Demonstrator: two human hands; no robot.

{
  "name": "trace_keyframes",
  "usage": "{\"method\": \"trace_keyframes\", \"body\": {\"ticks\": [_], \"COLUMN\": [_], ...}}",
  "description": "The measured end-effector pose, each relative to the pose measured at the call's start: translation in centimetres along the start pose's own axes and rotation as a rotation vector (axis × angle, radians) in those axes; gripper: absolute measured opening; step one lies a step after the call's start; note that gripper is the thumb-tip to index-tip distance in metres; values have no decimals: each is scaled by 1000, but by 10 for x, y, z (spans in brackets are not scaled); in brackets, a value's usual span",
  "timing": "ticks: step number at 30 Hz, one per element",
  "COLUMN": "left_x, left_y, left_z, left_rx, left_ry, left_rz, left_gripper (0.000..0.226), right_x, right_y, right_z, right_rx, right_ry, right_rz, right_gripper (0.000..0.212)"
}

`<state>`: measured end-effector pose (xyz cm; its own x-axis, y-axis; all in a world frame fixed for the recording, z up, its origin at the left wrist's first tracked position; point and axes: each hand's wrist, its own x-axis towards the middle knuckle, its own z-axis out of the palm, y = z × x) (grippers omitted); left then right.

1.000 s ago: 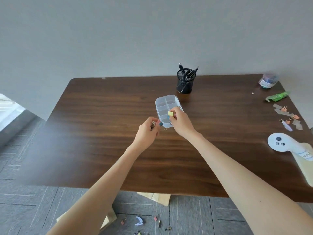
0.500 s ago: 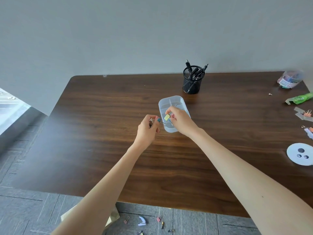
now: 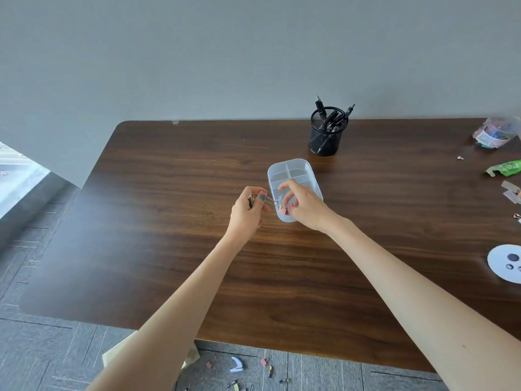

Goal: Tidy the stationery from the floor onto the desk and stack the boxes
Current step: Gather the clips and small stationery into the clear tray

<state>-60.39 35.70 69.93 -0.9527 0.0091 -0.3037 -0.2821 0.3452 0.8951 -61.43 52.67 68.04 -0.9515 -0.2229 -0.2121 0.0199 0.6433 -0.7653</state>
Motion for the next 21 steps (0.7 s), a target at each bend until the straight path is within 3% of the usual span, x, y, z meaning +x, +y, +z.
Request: {"method": "trace_keyframes", "body": {"ticks": [5,11,15,18,21], "left_x": [10,12,17,21,23], "left_y": [0,2,6,10,8], "left_z": [0,2,10,19,29], "left_rx": [6,48,109,229,493], "left_ry": [-1,16,23,8,-3], "left_rz": [-24,22,50,117,218], "left_gripper": [20,21,23,25,25], "right_x": [8,8,3,-4,-12], "right_y": [-4,-4,5,15,23], "right_z": [3,0,-10,-16,-18], "right_rx": [114,86,100,4,-44], "right_ry": [70,54,151,309,384], "right_rz": [64,-4,0,-9,-17], "right_gripper": [54,60,58,43,36]}}
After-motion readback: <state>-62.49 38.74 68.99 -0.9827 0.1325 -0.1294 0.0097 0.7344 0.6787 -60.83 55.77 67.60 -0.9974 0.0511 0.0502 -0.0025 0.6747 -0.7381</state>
